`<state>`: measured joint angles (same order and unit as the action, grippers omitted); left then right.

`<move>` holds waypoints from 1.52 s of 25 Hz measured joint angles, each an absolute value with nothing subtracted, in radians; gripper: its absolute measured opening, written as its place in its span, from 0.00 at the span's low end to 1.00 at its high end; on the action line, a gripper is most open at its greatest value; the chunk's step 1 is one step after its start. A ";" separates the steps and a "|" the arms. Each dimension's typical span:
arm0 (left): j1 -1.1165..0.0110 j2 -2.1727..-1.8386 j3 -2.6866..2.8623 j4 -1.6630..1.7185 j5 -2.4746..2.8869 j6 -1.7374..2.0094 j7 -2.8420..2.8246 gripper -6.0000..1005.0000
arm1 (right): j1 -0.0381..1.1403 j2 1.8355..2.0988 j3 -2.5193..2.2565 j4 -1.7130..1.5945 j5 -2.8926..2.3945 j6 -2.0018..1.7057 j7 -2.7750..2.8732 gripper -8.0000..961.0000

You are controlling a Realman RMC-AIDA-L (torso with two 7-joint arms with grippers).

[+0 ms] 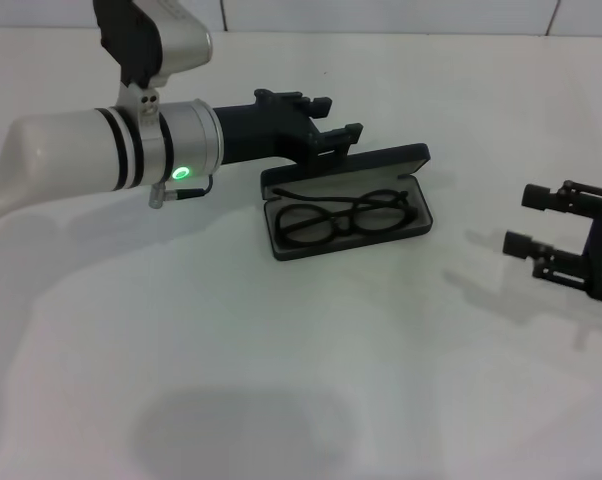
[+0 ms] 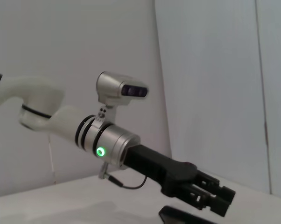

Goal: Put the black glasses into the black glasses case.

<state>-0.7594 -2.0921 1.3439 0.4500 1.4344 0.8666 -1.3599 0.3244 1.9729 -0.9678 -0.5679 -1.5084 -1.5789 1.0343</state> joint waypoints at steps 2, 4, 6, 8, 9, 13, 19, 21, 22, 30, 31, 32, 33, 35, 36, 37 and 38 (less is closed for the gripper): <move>-0.759 -2.093 1.358 0.448 1.434 0.856 -1.362 0.60 | 0.328 1.975 -0.970 -0.567 -1.512 -1.576 1.032 0.44; -0.758 -2.094 1.384 0.447 1.434 0.853 -1.363 0.60 | 0.331 1.976 -0.971 -0.565 -1.512 -1.575 1.032 0.53; -0.755 -2.094 1.397 0.447 1.434 0.853 -1.363 0.60 | 0.329 1.976 -0.972 -0.568 -1.512 -1.576 1.032 0.63; -0.749 -2.094 1.416 0.447 1.432 0.854 -1.362 0.60 | 0.327 1.977 -0.971 -0.570 -1.512 -1.577 1.031 0.69; -0.744 -2.094 1.427 0.448 1.430 0.856 -1.359 0.61 | 0.327 1.978 -0.971 -0.569 -1.512 -1.578 1.031 0.70; -0.708 -2.098 1.468 0.460 1.428 0.861 -1.325 0.61 | 0.328 1.978 -0.971 -0.565 -1.513 -1.576 1.031 0.72; -0.651 -2.097 1.480 0.485 1.376 0.933 -1.265 0.61 | 0.330 1.983 -0.971 -0.568 -1.526 -1.589 1.031 0.73; -0.623 -2.090 1.478 0.506 1.317 1.049 -1.202 0.61 | 0.334 1.985 -0.972 -0.570 -1.526 -1.608 1.031 0.73; -0.608 -2.086 1.476 0.520 1.301 1.121 -1.173 0.61 | 0.338 1.985 -0.972 -0.571 -1.527 -1.626 1.031 0.73; -0.491 -2.020 1.463 0.609 1.283 1.636 -1.030 0.62 | 0.440 2.000 -1.027 -0.581 -1.526 -1.747 1.036 0.74; -0.477 -2.011 1.463 0.606 1.283 1.652 -1.021 0.62 | 0.453 2.002 -1.046 -0.582 -1.526 -1.743 1.035 0.74; -0.465 -2.008 1.462 0.604 1.282 1.655 -1.012 0.62 | 0.466 2.005 -1.066 -0.582 -1.526 -1.737 1.034 0.74; -0.450 -2.007 1.458 0.604 1.280 1.656 -1.002 0.62 | 0.477 2.008 -1.080 -0.582 -1.526 -1.728 1.032 0.77; -0.424 -2.011 1.441 0.607 1.282 1.658 -0.988 0.71 | 0.494 2.014 -1.105 -0.582 -1.526 -1.700 1.029 0.84; -0.414 -2.013 1.427 0.607 1.286 1.659 -0.982 0.76 | 0.498 2.015 -1.112 -0.582 -1.526 -1.689 1.027 0.87; -0.405 -2.016 1.414 0.608 1.289 1.661 -0.974 0.81 | 0.501 2.016 -1.119 -0.582 -1.526 -1.679 1.022 0.91; -0.401 -2.016 1.406 0.607 1.289 1.663 -0.968 0.85 | 0.503 2.016 -1.123 -0.581 -1.526 -1.672 1.016 0.91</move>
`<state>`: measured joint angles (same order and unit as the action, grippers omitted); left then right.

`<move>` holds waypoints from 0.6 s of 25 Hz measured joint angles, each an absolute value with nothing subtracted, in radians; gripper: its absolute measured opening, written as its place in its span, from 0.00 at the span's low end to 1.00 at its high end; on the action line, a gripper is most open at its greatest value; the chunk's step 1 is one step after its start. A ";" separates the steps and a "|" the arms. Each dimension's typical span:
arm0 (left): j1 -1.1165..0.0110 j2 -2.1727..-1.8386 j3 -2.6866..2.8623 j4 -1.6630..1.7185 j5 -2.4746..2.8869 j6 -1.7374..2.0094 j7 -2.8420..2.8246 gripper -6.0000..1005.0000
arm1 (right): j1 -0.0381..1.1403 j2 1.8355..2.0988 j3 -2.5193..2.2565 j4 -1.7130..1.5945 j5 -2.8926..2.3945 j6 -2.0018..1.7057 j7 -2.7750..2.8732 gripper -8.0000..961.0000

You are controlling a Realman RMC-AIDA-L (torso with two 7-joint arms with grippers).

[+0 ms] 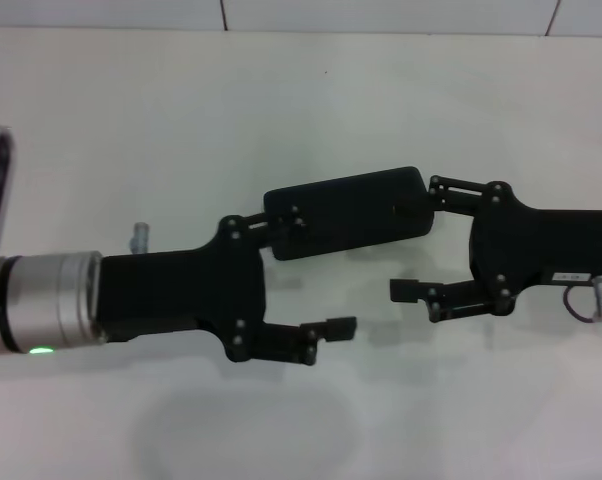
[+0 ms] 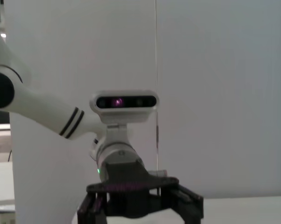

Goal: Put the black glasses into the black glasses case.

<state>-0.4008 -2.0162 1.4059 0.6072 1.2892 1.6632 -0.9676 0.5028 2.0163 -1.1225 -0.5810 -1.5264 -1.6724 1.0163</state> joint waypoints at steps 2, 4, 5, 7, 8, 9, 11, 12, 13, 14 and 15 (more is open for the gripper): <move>-0.388 -2.016 1.392 0.607 1.290 1.672 -0.955 0.86 | 0.505 2.018 -1.128 -0.575 -1.526 -1.663 0.994 0.91; -0.381 -2.014 1.386 0.607 1.290 1.681 -0.952 0.87 | 0.504 2.021 -1.128 -0.572 -1.522 -1.661 0.976 0.91; -0.381 -2.013 1.385 0.607 1.290 1.683 -0.952 0.87 | 0.501 2.021 -1.128 -0.572 -1.519 -1.661 0.967 0.91; -0.382 -2.011 1.385 0.607 1.290 1.684 -0.951 0.88 | 0.495 2.023 -1.129 -0.571 -1.516 -1.664 0.951 0.91; -0.385 -2.010 1.385 0.606 1.290 1.684 -0.950 0.88 | 0.493 2.023 -1.129 -0.571 -1.516 -1.666 0.946 0.91; -0.388 -2.009 1.385 0.606 1.290 1.684 -0.950 0.88 | 0.490 2.023 -1.129 -0.570 -1.516 -1.667 0.938 0.91; -0.393 -2.005 1.385 0.606 1.290 1.685 -0.949 0.89 | 0.485 2.023 -1.129 -0.569 -1.515 -1.668 0.921 0.91; -0.395 -2.004 1.385 0.607 1.290 1.685 -0.949 0.89 | 0.483 2.024 -1.129 -0.569 -1.515 -1.669 0.914 0.91; -0.396 -2.002 1.385 0.609 1.290 1.685 -0.949 0.89 | 0.481 2.024 -1.129 -0.569 -1.515 -1.671 0.905 0.91; -0.396 -2.002 1.381 0.611 1.291 1.685 -0.949 0.89 | 0.478 2.025 -1.129 -0.568 -1.515 -1.673 0.897 0.91; -0.397 -2.001 1.376 0.612 1.291 1.685 -0.949 0.89 | 0.475 2.026 -1.129 -0.568 -1.515 -1.678 0.886 0.91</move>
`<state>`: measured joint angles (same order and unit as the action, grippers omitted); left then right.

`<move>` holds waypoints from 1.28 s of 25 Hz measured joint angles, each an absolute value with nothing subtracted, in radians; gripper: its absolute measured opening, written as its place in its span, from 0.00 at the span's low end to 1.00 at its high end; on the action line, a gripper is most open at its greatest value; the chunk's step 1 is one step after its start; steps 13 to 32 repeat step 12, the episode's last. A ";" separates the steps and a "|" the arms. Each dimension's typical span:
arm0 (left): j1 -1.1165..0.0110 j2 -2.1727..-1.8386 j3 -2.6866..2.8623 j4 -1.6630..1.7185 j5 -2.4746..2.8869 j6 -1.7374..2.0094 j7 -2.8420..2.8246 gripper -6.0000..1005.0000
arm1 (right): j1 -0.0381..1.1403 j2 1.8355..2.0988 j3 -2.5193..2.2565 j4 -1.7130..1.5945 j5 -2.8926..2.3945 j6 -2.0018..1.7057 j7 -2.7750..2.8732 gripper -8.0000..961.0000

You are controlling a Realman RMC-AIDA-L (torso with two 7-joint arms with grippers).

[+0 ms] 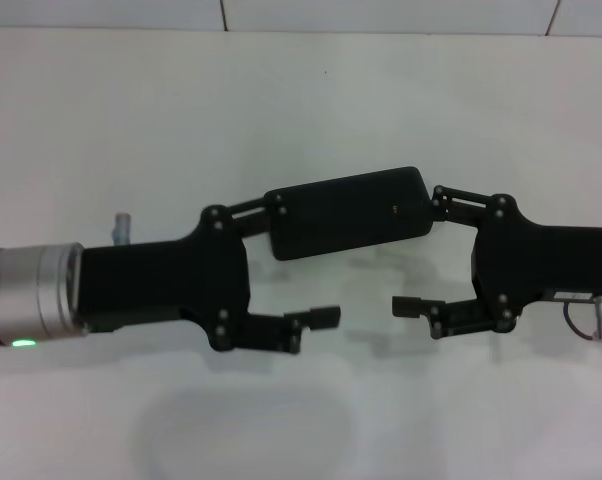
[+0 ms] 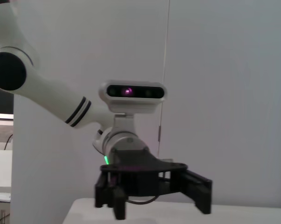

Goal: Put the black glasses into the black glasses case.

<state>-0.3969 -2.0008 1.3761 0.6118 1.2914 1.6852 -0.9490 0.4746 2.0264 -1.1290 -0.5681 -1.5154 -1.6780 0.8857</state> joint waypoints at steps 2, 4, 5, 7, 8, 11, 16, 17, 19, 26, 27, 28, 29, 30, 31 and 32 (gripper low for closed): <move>-0.397 -2.000 1.351 0.612 1.294 1.685 -0.949 0.89 | 0.471 2.028 -1.129 -0.561 -1.515 -1.686 0.863 0.91; -0.396 -1.999 1.324 0.610 1.299 1.687 -0.949 0.89 | 0.474 2.028 -1.129 -0.542 -1.510 -1.692 0.841 0.91; -0.394 -1.999 1.312 0.608 1.301 1.689 -0.949 0.89 | 0.477 2.028 -1.129 -0.534 -1.507 -1.693 0.834 0.91; -0.389 -1.999 1.298 0.607 1.304 1.692 -0.949 0.89 | 0.480 2.028 -1.129 -0.522 -1.502 -1.694 0.825 0.91; -0.388 -1.999 1.295 0.607 1.304 1.692 -0.948 0.89 | 0.480 2.028 -1.129 -0.520 -1.502 -1.694 0.823 0.91; -0.389 -2.000 1.295 0.607 1.304 1.693 -0.948 0.89 | 0.480 2.028 -1.129 -0.519 -1.501 -1.691 0.819 0.91; -0.389 -2.000 1.295 0.607 1.304 1.693 -0.948 0.89 | 0.480 2.028 -1.129 -0.519 -1.500 -1.691 0.819 0.91; -0.389 -2.000 1.295 0.607 1.304 1.693 -0.948 0.89 | 0.480 2.028 -1.129 -0.519 -1.500 -1.691 0.819 0.91; -0.389 -2.000 1.295 0.607 1.304 1.693 -0.948 0.89 | 0.480 2.028 -1.129 -0.519 -1.500 -1.691 0.819 0.91; -0.389 -2.000 1.295 0.607 1.304 1.693 -0.948 0.89 | 0.480 2.028 -1.129 -0.519 -1.500 -1.691 0.819 0.91; -0.389 -2.000 1.295 0.607 1.304 1.693 -0.948 0.89 | 0.480 2.028 -1.129 -0.519 -1.500 -1.691 0.819 0.91; -0.389 -2.000 1.295 0.607 1.304 1.693 -0.948 0.89 | 0.480 2.028 -1.129 -0.519 -1.500 -1.691 0.819 0.91; -0.389 -2.000 1.295 0.607 1.304 1.693 -0.948 0.89 | 0.480 2.028 -1.129 -0.519 -1.500 -1.691 0.819 0.91; -0.389 -2.000 1.295 0.607 1.304 1.693 -0.948 0.89 | 0.480 2.028 -1.129 -0.519 -1.500 -1.691 0.819 0.91; -0.389 -2.000 1.295 0.607 1.304 1.693 -0.948 0.89 | 0.480 2.028 -1.129 -0.519 -1.500 -1.691 0.819 0.91; -0.389 -2.000 1.295 0.607 1.304 1.693 -0.948 0.89 | 0.480 2.028 -1.129 -0.519 -1.500 -1.691 0.819 0.91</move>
